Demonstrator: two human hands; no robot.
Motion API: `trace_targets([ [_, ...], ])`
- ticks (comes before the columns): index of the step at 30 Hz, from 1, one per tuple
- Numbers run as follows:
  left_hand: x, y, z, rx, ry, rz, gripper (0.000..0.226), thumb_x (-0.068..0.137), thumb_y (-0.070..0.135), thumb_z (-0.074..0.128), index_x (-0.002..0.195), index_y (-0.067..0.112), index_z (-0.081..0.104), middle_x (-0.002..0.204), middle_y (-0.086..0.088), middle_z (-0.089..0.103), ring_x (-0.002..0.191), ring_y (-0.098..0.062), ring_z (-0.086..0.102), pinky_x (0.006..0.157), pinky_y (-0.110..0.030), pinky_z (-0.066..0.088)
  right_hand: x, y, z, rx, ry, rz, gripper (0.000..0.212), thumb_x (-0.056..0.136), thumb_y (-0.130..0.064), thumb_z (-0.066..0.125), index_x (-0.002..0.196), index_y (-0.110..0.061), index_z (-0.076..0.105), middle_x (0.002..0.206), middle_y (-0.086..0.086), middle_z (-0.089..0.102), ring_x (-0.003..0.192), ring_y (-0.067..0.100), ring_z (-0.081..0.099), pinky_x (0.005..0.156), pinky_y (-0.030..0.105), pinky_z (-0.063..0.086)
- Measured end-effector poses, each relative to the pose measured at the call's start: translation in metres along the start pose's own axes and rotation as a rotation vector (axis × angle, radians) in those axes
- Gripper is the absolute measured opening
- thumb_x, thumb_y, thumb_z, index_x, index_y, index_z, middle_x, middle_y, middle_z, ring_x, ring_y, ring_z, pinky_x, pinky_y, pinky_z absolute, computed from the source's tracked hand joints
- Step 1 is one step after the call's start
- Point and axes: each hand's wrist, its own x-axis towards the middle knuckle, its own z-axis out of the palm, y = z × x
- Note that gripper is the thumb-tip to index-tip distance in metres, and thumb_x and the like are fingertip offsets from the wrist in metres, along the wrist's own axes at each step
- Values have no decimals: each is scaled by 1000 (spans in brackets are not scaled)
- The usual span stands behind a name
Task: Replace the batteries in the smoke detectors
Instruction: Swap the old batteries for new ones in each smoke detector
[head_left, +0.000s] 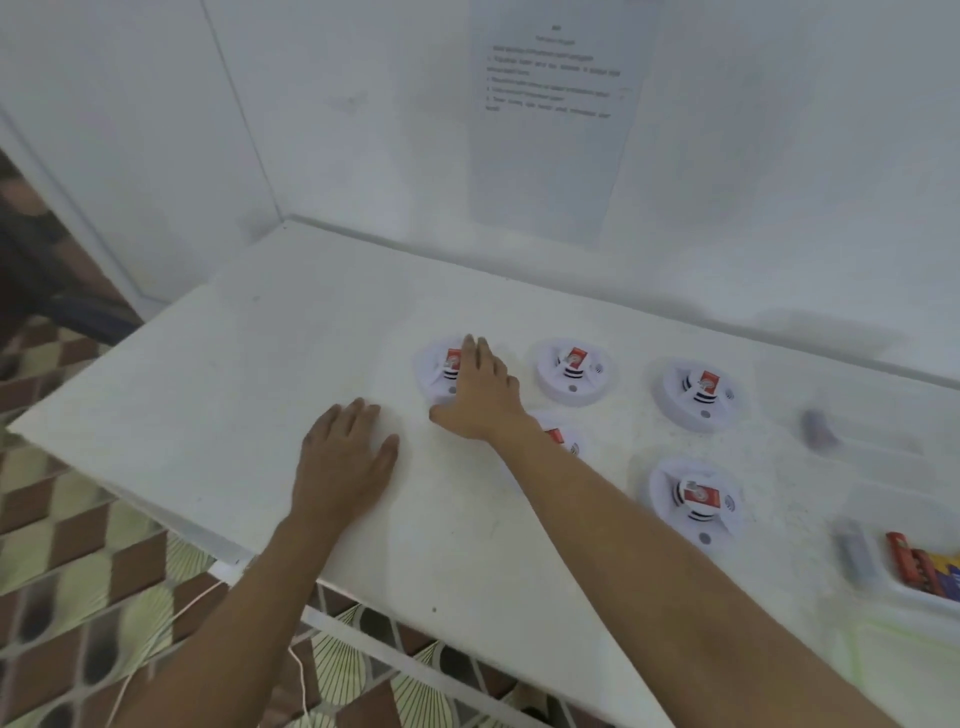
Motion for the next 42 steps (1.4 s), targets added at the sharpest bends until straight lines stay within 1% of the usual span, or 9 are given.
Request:
trace_targets([
  [6, -2, 0, -2, -16, 22, -4, 72, 85, 58, 29, 132, 12, 58, 141, -9, 55, 132, -35, 45, 107, -50, 37, -2, -10, 4, 71, 138, 46, 84, 76, -40, 76, 136, -1, 32, 135, 12, 43, 123, 32, 45, 95, 39, 39],
  [10, -1, -3, 1, -8, 44, 15, 67, 86, 56, 32, 129, 12, 59, 136, -8, 58, 127, -36, 49, 102, -51, 42, -10, -13, 6, 133, 156, 65, 88, 69, -41, 84, 132, -3, 34, 126, 10, 45, 117, 30, 45, 89, 35, 40],
  [17, -2, -5, 7, -16, 76, 16, 72, 85, 57, 29, 133, 12, 56, 140, -10, 55, 132, -36, 45, 106, -50, 38, -39, -13, -5, 434, 210, -11, 114, 64, -32, 88, 154, -21, 19, 136, 7, 32, 127, 31, 41, 105, 41, 43],
  [21, -3, -6, 5, -78, 33, -19, 81, 77, 68, 29, 136, 18, 54, 148, -4, 48, 140, -31, 35, 114, -50, 25, -75, -10, -25, 612, 262, -72, 96, 68, -26, 90, 147, -29, 34, 128, 1, 35, 123, 16, 44, 86, 12, 41],
  [24, -9, 9, -2, -152, 25, -36, 68, 79, 64, 39, 133, 27, 56, 149, 4, 46, 145, -25, 27, 118, -50, 10, -104, 2, -35, 781, 293, -110, 91, 64, -29, 95, 137, -28, 41, 123, -5, 50, 112, 7, 55, 85, 14, 49],
  [27, -29, 44, -13, -457, 62, 34, 49, 90, 56, 49, 126, 26, 62, 140, 3, 55, 136, -23, 41, 114, -45, 28, -130, 18, -41, 904, 271, -81, 85, 65, -31, 95, 132, -28, 42, 119, -16, 55, 108, -9, 53, 76, 7, 47],
  [30, -52, 93, -30, -992, -159, -6, 28, 103, 34, 48, 121, 23, 66, 120, 3, 68, 109, -16, 65, 96, -39, 52, -153, 38, -45, 952, 275, -69, 78, 68, -29, 93, 127, -30, 42, 116, -20, 56, 105, -7, 57, 82, 15, 50],
  [34, -68, 148, -43, -1499, -418, -108, 31, 102, 22, 46, 121, 4, 63, 102, -15, 71, 80, -27, 68, 70, -33, 55, -180, 75, -55, 1050, 247, -93, 79, 72, -12, 90, 134, -21, 43, 129, 1, 58, 117, 14, 61, 87, 24, 56],
  [42, -87, 215, -36, -1286, -392, 75, 26, 96, 18, 60, 121, 16, 67, 114, -2, 71, 85, -21, 65, 66, -28, 53, -235, 159, -90, 873, 155, -117, 90, 65, -3, 93, 139, -25, 49, 132, -8, 63, 122, 14, 61, 85, 45, 62],
])
